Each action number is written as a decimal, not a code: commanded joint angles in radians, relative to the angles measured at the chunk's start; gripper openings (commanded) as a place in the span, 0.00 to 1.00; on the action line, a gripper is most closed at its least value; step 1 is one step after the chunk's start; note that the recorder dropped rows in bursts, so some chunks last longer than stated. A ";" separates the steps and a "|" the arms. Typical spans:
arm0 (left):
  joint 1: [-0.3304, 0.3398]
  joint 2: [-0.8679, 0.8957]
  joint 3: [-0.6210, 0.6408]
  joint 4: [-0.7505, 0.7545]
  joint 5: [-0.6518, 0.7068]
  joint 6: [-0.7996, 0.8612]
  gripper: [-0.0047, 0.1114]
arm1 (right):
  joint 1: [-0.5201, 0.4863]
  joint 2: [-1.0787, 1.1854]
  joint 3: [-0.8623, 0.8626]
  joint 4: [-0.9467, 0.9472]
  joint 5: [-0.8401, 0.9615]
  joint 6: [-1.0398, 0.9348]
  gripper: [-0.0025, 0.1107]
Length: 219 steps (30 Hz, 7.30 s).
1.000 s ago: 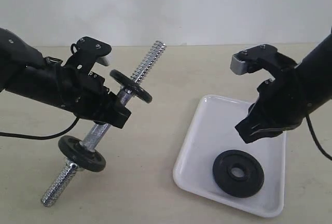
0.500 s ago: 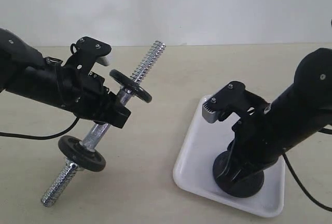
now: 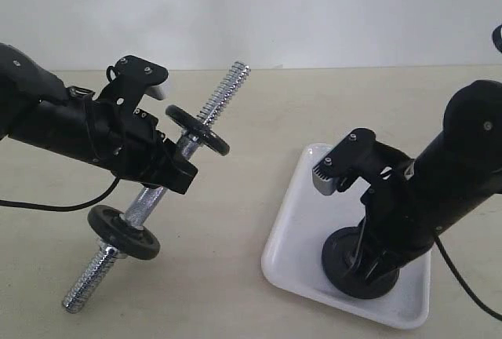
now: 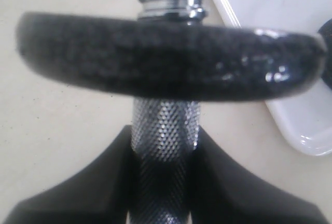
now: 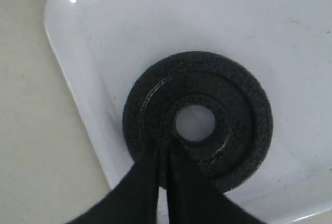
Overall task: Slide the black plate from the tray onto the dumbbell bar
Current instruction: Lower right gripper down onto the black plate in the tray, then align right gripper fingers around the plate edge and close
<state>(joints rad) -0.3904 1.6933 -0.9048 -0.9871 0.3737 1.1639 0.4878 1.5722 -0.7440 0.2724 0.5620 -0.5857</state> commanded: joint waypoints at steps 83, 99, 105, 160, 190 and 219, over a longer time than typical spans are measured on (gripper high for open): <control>-0.003 -0.058 -0.033 -0.067 -0.059 0.019 0.08 | 0.001 0.126 -0.047 -0.125 -0.019 0.352 0.85; -0.003 -0.058 -0.033 -0.064 -0.060 0.022 0.08 | 0.001 0.127 -0.047 -0.117 -0.068 0.356 0.85; -0.003 -0.058 -0.033 -0.064 -0.060 0.022 0.08 | 0.001 0.127 -0.047 -0.117 -0.074 0.359 0.85; -0.003 -0.058 -0.033 -0.064 -0.049 0.022 0.08 | 0.001 0.232 -0.047 -0.101 -0.021 0.394 0.69; -0.003 -0.058 -0.033 -0.064 -0.046 0.033 0.08 | 0.001 0.234 -0.047 -0.091 -0.066 0.326 0.02; -0.003 -0.058 -0.033 -0.064 -0.060 0.033 0.08 | 0.001 0.174 -0.047 -0.091 -0.191 0.261 0.02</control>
<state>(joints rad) -0.3904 1.6933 -0.9048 -0.9929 0.3725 1.1770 0.4878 1.7718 -0.7957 0.1899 0.3568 -0.3133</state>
